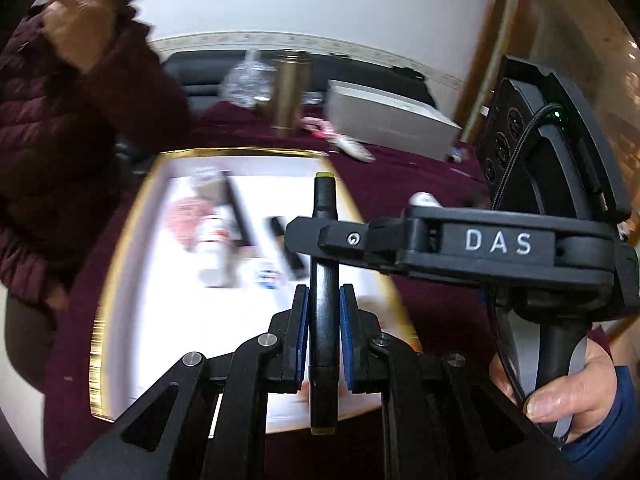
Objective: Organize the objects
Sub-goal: 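Carry the black pen over the tray with the left gripper, then open the left gripper to drop the black pen into the tray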
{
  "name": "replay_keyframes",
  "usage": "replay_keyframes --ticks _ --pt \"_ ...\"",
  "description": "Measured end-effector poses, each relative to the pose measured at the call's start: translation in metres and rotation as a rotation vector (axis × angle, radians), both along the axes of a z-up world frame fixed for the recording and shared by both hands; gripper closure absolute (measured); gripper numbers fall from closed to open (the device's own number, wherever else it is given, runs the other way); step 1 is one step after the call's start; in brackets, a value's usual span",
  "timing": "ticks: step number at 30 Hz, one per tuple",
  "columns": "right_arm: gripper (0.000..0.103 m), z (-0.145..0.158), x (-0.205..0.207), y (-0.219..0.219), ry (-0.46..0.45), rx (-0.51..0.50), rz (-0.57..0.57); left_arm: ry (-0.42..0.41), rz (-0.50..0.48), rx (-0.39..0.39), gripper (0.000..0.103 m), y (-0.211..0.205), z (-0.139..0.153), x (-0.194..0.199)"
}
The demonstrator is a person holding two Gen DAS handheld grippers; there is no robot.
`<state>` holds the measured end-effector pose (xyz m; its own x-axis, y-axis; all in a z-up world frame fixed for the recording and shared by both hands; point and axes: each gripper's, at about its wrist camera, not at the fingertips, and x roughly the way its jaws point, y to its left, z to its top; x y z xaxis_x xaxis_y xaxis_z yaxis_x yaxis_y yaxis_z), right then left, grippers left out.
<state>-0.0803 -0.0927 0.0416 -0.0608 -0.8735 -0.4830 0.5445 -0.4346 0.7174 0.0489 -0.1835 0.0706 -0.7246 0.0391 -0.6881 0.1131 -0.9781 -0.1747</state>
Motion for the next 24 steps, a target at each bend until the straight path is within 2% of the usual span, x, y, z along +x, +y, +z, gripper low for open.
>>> replay_keyframes --ticks 7,11,13,16,18,21,24 --pt "0.083 -0.027 -0.001 -0.072 -0.056 0.065 0.045 -0.079 0.103 0.014 0.091 -0.060 -0.029 0.001" --pt "0.082 -0.037 0.003 -0.084 -0.043 0.135 0.038 -0.121 0.136 0.035 0.091 -0.075 -0.045 -0.001" --pt "0.082 -0.037 0.003 -0.084 0.000 0.197 0.022 -0.123 0.156 0.041 0.091 -0.080 -0.048 -0.001" --pt "0.071 -0.032 0.002 -0.077 0.059 0.243 0.011 -0.136 0.197 0.076 0.090 -0.092 -0.051 -0.001" --pt "0.067 -0.025 0.003 -0.064 0.095 0.252 -0.005 -0.127 0.204 0.089 0.090 -0.096 -0.047 0.005" --pt "0.066 -0.013 0.001 -0.037 0.130 0.219 -0.029 -0.094 0.201 0.078 0.088 -0.094 -0.035 0.012" --pt "0.059 0.004 -0.001 0.000 0.192 0.215 -0.075 -0.070 0.171 0.080 0.068 -0.079 -0.019 0.009"
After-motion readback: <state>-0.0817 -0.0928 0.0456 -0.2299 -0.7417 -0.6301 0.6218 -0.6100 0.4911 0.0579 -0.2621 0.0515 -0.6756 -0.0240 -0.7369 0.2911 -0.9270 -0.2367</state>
